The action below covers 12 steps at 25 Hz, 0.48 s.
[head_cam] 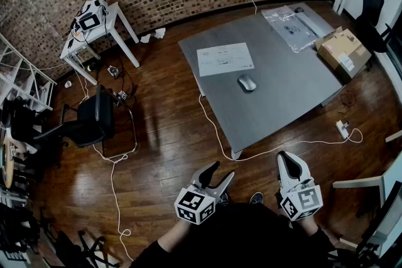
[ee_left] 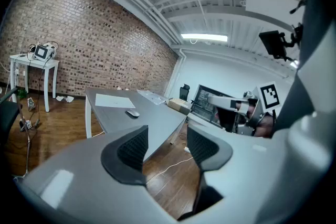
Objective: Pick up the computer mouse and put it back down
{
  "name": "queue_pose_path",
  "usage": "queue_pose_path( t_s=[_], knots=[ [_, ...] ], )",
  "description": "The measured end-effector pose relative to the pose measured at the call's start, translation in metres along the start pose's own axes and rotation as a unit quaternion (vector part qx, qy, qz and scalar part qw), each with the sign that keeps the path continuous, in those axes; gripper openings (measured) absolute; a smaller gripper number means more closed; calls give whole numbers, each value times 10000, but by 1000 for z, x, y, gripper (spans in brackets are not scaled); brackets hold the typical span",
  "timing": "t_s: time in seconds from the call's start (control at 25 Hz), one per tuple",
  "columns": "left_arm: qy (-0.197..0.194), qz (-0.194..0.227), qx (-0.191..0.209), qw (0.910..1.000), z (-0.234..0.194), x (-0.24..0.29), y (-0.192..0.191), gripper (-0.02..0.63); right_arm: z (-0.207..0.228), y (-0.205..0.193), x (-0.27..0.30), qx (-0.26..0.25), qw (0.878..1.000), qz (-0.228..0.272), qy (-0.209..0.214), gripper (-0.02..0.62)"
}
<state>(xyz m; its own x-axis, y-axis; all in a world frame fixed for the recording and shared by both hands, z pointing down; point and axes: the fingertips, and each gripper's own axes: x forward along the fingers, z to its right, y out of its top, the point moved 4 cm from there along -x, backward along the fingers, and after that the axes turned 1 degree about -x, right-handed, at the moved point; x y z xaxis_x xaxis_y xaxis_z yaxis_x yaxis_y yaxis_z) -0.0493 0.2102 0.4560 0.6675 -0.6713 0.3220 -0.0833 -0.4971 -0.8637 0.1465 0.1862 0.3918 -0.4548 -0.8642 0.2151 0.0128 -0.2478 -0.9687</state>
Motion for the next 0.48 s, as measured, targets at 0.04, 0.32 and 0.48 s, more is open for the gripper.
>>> queue_pose_path(
  t_s=[0.04, 0.32, 0.48],
  knots=[
    [-13, 19, -23, 10000, -6, 0, 0, 218, 1, 0, 5, -38, 10000, 4, -69, 22],
    [-21, 52, -110, 9999, -49, 1, 11, 218, 32, 4, 56, -509, 9964, -119, -673, 15],
    [174, 1, -264, 9995, -71, 15, 16, 218, 74, -2, 104, -706, 9934, -369, -823, 0]
  ],
)
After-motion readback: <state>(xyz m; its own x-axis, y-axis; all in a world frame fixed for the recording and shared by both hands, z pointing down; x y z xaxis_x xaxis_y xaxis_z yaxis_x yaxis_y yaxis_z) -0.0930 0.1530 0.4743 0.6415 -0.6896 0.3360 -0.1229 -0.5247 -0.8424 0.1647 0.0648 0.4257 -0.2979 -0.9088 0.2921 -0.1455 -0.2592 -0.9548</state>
